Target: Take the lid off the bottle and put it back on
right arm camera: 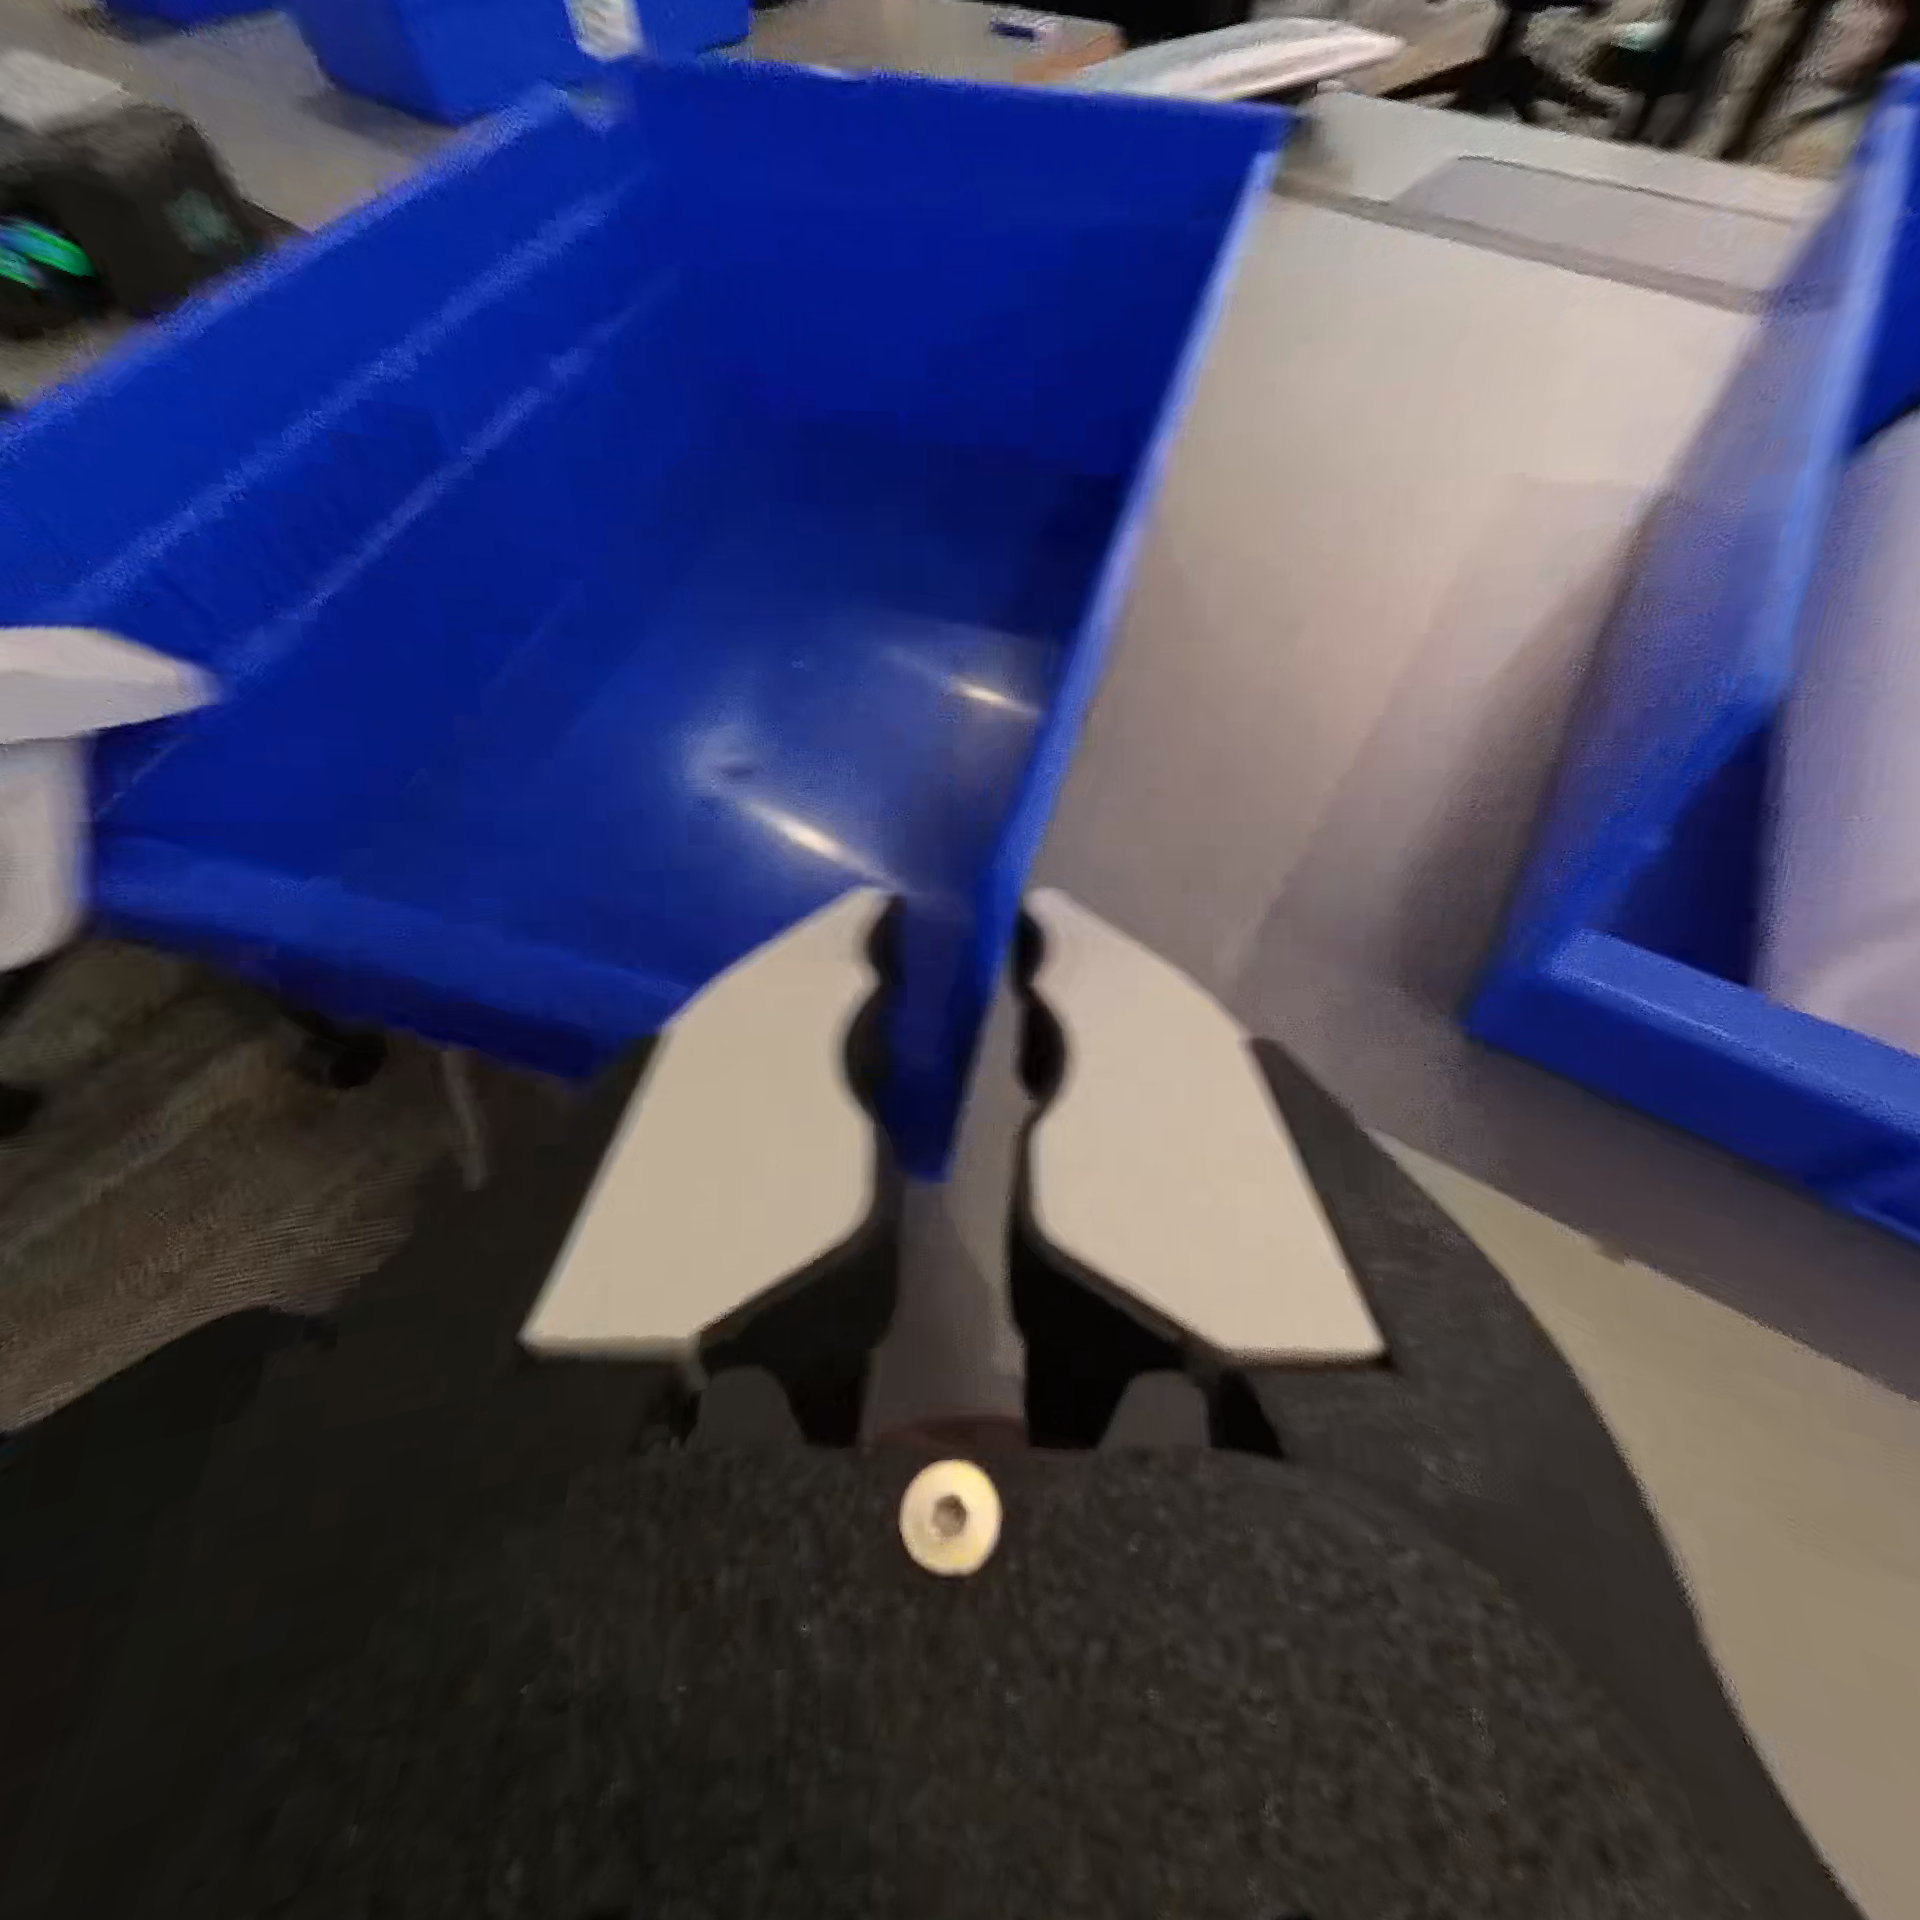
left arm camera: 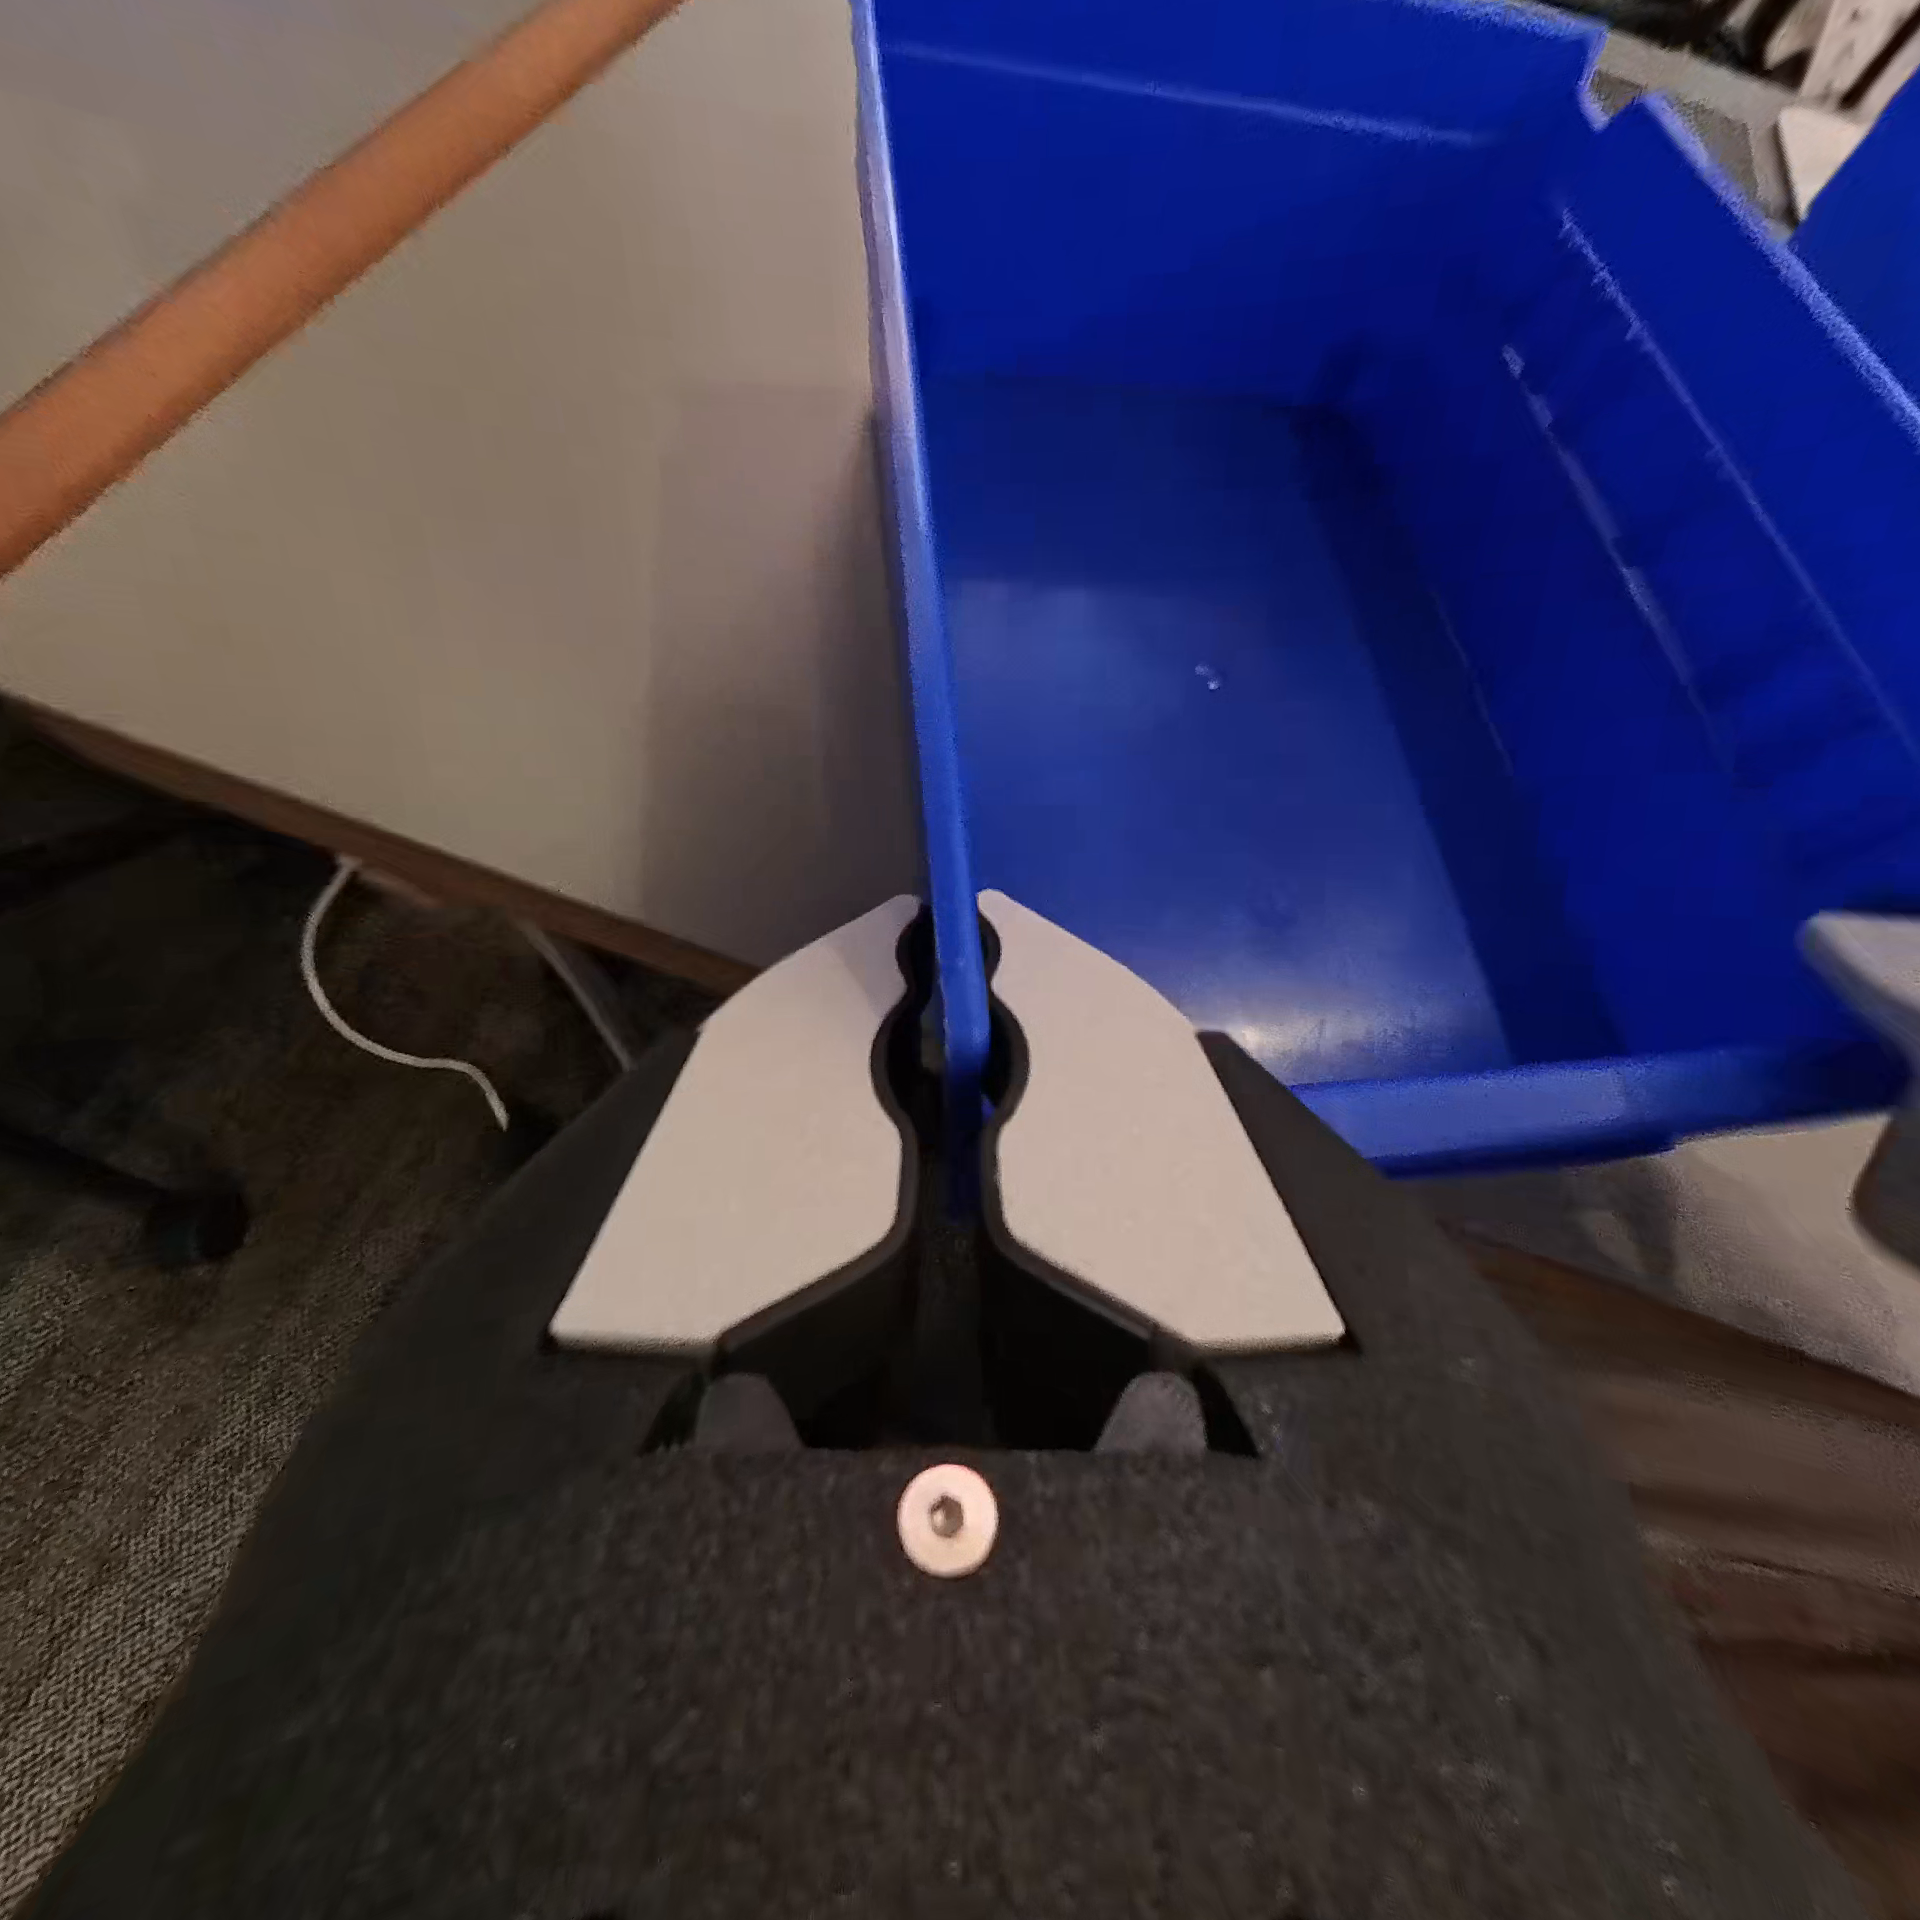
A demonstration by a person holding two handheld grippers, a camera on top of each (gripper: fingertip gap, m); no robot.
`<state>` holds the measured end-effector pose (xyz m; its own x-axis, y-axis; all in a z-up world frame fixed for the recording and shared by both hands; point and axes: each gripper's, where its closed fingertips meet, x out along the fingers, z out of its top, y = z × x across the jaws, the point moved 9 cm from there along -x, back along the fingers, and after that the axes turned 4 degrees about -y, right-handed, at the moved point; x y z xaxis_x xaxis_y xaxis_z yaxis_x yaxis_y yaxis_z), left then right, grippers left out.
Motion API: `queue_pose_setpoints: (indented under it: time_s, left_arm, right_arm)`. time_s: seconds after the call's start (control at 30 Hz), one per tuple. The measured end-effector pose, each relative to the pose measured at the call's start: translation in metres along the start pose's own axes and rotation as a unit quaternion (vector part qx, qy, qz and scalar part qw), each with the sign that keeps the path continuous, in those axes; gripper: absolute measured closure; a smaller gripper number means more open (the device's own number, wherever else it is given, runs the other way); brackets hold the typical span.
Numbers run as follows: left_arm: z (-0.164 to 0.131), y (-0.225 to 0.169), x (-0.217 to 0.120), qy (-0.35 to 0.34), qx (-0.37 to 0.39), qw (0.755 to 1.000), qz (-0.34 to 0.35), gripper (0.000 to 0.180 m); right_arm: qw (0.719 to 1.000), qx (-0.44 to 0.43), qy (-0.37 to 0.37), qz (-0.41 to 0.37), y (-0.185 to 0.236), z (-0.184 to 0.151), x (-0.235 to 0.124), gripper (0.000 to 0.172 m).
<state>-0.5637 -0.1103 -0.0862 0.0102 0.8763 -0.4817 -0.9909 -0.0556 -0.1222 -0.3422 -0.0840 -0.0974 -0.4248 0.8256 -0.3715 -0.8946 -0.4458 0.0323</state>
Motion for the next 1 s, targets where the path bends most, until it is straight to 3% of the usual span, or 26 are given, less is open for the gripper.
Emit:
queue_pose_setpoints:
  time_s: [0.03, 0.17, 0.27, 0.43, 0.53, 0.63, 0.77, 0.9, 1.0]
  left_arm:
    - [-0.001, 0.0, -0.009, -0.012, -0.003, 1.0, -0.001, 0.176]
    - [0.017, -0.017, -0.039, -0.067, 0.001, 0.998, -0.016, 0.174]
    - [0.057, -0.058, -0.051, -0.127, 0.033, 0.99, -0.047, 0.174]
    - [0.132, -0.188, -0.043, -0.189, 0.106, 0.966, -0.143, 0.175]
    - [0.148, -0.294, -0.024, -0.197, 0.16, 0.951, -0.177, 0.177]
    - [0.127, -0.401, -0.005, -0.182, 0.191, 0.939, -0.22, 0.177]
    - [0.056, -0.517, 0.013, -0.127, 0.202, 0.938, -0.252, 0.176]
    - [-0.016, -0.581, 0.03, -0.079, 0.178, 0.949, -0.247, 0.175]
    - [-0.052, -0.608, 0.042, -0.043, 0.194, 0.946, -0.256, 0.174]
  right_arm:
    - [1.0, -0.014, 0.004, -0.019, 0.0, 0.002, -0.002, 0.165]
    - [0.999, -0.019, -0.039, -0.023, -0.004, 0.022, -0.025, 0.167]
    - [0.993, -0.022, -0.1, -0.05, -0.031, 0.056, -0.058, 0.166]
    - [0.969, -0.006, -0.191, -0.159, -0.13, 0.105, -0.13, 0.166]
    - [0.946, 0.02, -0.217, -0.239, -0.212, 0.113, -0.176, 0.167]
    - [0.927, 0.027, -0.212, -0.307, -0.298, 0.087, -0.221, 0.167]
    - [0.913, 0.125, -0.148, -0.358, -0.404, 0.025, -0.269, 0.169]
    - [0.912, 0.148, -0.096, -0.37, -0.473, -0.035, -0.291, 0.166]
    - [0.905, 0.175, -0.042, -0.385, -0.503, -0.074, -0.296, 0.164]
